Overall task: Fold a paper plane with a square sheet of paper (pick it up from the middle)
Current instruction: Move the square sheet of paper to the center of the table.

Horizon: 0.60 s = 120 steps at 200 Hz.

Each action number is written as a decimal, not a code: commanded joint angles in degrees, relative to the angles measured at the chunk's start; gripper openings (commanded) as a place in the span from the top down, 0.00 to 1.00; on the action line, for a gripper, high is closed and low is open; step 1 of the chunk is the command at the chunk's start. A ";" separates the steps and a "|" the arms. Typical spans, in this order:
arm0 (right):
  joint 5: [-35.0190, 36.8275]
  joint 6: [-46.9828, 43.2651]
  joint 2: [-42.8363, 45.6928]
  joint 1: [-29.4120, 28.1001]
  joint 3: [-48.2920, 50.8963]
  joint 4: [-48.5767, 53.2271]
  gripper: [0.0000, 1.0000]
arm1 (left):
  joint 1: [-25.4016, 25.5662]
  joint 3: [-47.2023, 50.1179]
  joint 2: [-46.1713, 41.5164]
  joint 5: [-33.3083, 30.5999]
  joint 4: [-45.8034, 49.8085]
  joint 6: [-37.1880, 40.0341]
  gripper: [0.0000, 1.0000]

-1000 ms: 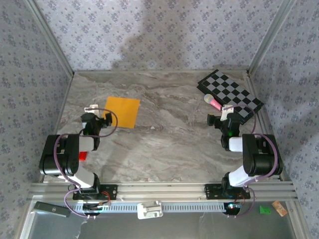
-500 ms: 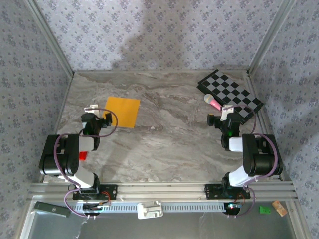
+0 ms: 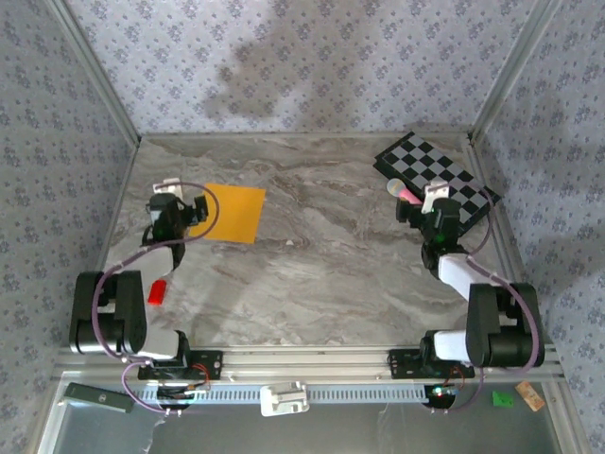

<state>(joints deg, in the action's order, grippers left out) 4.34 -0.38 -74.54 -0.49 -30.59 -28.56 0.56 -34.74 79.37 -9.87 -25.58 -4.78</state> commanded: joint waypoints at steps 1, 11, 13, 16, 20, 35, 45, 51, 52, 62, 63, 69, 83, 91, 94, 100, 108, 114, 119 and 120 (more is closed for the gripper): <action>3.77 5.86 3.45 -1.73 -7.42 14.09 0.00 | 0.39 -4.11 -4.36 0.28 11.38 -6.22 0.00; 5.29 9.96 3.47 -2.58 -11.51 20.44 0.00 | 0.39 -6.29 -5.63 1.05 15.18 -10.00 0.00; 5.47 11.08 3.34 -2.69 -12.39 21.91 0.00 | 0.38 -6.76 -5.81 1.25 16.26 -10.72 0.00; 5.74 12.88 3.17 -2.88 -13.71 24.05 0.00 | 0.36 -7.57 -5.97 1.56 17.73 -11.89 0.00; 5.70 14.48 2.81 -2.93 -15.13 26.25 0.00 | 0.36 -8.70 -6.13 1.99 19.53 -13.50 0.00; 2.93 19.82 -0.43 -3.28 -21.94 35.60 0.00 | 0.37 -12.74 -5.26 4.95 25.95 -16.80 0.00; 0.98 22.26 -3.79 -3.96 -26.01 39.99 0.00 | 0.40 -15.40 -3.41 7.42 29.66 -17.58 0.00; 0.15 23.36 -5.62 -4.43 -28.00 42.02 0.00 | 0.39 -16.71 -1.90 8.81 31.33 -18.39 0.00; 0.15 23.36 -5.62 -4.43 -28.00 42.02 0.00 | 0.40 -17.05 -1.79 8.94 31.53 -18.54 0.00; -1.90 24.28 -8.71 -5.29 -30.61 43.75 0.00 | 0.39 -19.67 1.66 12.81 34.33 -19.29 0.00; -2.32 24.44 -9.31 -5.55 -30.87 43.93 0.00 | 0.35 -19.98 1.84 13.32 34.48 -19.30 0.00; -3.17 24.94 -10.65 -6.01 -32.11 44.30 0.00 | 0.39 -21.62 4.17 16.25 35.85 -19.31 0.00; -5.80 26.40 -14.53 -7.08 -34.82 44.89 0.00 | 1.31 -25.16 9.02 21.15 38.24 -19.01 0.00; -6.84 27.10 -16.48 -7.82 -36.37 45.15 0.00 | 2.26 -27.29 11.70 21.70 39.79 -18.79 0.00; -7.13 27.30 -17.22 -8.24 -36.88 45.23 0.00 | 2.57 -28.16 12.73 21.70 40.49 -18.78 0.00; -7.88 27.53 -18.51 -8.93 -37.25 45.25 0.00 | 3.18 -30.03 14.75 21.56 41.96 -18.83 0.00; -8.25 27.54 -20.01 -9.79 -39.82 45.27 0.00 | 4.16 -32.65 17.46 21.24 43.84 -18.70 0.00; -8.06 27.63 -21.09 -10.61 -40.57 45.37 0.00 | 4.77 -34.64 19.44 20.28 45.41 -18.68 0.01; -8.03 27.63 -21.86 -11.19 -41.23 45.48 0.00 | 5.21 -36.21 21.01 18.86 46.66 -18.86 0.01; -8.03 27.63 -22.00 -11.33 -41.36 45.50 0.00 | 5.36 -36.51 21.36 18.49 46.93 -18.91 0.01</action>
<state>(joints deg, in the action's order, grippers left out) -0.78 24.29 -93.78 -9.39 -67.13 12.78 3.57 -64.47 95.22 7.22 11.31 -22.61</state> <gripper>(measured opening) 0.998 0.993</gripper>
